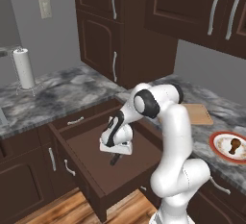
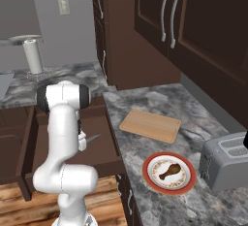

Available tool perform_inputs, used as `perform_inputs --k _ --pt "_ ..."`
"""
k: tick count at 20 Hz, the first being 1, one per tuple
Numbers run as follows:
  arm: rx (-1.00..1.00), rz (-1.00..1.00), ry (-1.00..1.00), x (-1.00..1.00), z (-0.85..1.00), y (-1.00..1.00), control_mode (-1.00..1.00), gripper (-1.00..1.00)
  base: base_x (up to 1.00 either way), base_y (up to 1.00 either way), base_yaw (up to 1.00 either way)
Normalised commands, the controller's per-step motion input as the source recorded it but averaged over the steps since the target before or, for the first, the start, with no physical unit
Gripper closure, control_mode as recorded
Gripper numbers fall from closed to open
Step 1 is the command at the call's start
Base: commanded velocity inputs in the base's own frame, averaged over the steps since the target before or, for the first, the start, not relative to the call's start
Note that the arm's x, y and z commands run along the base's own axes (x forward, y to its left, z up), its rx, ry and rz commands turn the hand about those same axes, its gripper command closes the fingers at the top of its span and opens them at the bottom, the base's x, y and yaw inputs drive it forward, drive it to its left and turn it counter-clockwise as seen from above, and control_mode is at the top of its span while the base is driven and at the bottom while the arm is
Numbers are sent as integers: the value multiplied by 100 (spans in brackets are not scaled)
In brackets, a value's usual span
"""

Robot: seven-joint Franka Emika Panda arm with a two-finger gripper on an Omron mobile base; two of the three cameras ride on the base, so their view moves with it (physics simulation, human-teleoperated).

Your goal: Pick up the knife from the drawer and place it on the cutting board. Then place the meat from the plate to the cutting board.

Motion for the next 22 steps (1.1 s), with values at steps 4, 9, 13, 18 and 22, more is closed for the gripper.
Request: perform_inputs --k 4,9,13,18,22 --pt "0 0 -3 0 -3 2 -100 100 0 0 0" --pt "0 0 -2 -16 31 1 -100 100 0 0 0" --pt "0 -1 -3 -42 65 0 -100 100 0 0 0" --pt "0 -2 -3 -45 59 0 -100 100 0 0 0" --pt "0 -4 -2 -49 52 0 -100 100 0 0 0"
